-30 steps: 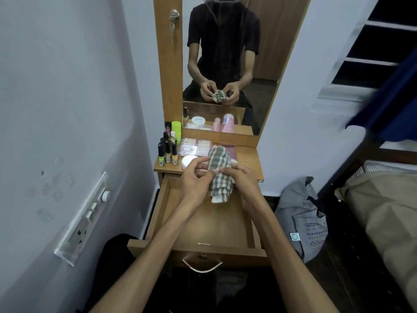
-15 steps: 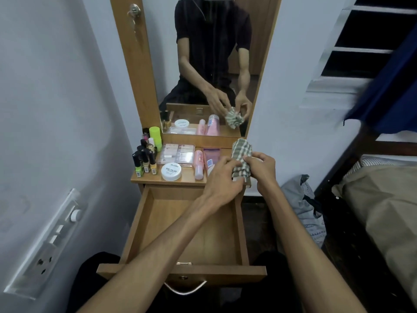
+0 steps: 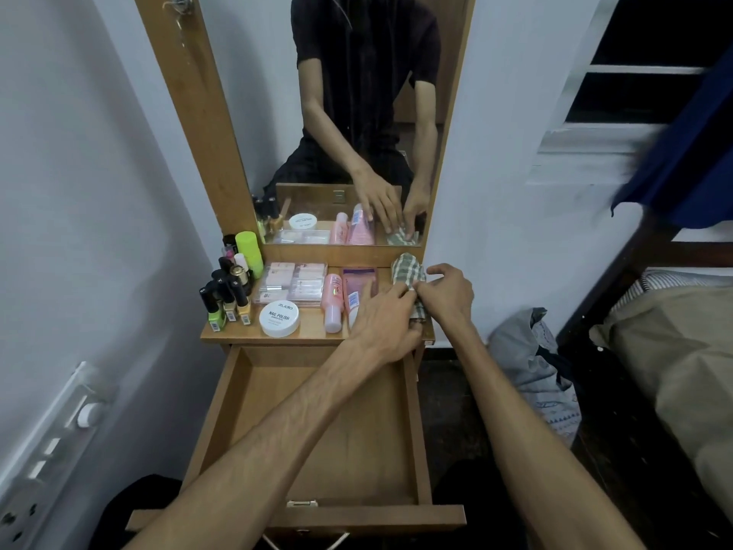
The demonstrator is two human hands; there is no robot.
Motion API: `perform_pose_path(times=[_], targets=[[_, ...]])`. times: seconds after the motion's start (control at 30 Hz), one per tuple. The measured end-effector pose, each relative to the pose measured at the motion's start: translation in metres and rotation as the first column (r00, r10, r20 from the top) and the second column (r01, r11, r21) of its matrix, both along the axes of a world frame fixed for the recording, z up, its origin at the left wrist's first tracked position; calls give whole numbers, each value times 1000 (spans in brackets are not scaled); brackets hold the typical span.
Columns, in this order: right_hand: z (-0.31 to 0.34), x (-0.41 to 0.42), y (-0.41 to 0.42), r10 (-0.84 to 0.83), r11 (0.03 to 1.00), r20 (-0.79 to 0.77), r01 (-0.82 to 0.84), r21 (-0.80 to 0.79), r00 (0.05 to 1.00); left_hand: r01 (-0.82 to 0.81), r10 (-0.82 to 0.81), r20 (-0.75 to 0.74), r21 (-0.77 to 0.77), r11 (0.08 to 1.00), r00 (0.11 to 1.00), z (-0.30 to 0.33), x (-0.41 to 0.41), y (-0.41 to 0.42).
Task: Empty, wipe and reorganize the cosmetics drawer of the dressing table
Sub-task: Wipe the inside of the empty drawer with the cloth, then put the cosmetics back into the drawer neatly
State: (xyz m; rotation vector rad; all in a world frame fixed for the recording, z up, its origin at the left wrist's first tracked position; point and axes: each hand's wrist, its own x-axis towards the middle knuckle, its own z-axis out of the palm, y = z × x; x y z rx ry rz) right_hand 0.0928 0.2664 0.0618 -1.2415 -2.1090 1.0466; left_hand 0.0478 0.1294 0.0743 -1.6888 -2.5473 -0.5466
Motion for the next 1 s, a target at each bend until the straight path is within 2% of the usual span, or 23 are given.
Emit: perform_pose_path(times=[0.1,0.2,0.27,0.43,0.53,0.77,0.83,1.0], targets=[[1,5,1,34,994,-18,-32,103,999,12,-12,-49,-1,1000,999,-1,1,1],[0,7,0,98,967,-110,-69,245,989,-15,19,-150,28,1000,988,-1,5,4],[0,6,1,163,952,-143,-118,281,976,-30,42,-194,62,998,980,-1,7,4],[-8,-3,6,297,912,31,-293,287,954,-27,27,-185,3,1000,982,-10,9,-3],[-12,-7,7,295,900,77,-304,312,952,-37,36,-173,-5,999,984,-12,11,-5],[-5,-3,4,290,901,80,-301,311,954,-23,22,-171,-2,1000,985,0,14,-10],[-4,4,-1,269,913,10,-259,317,963,-12,21,-185,49,999,982,1,17,-19],[2,22,-26,201,914,-136,-137,381,970,13,26,-102,363,932,994,-1,26,-53]])
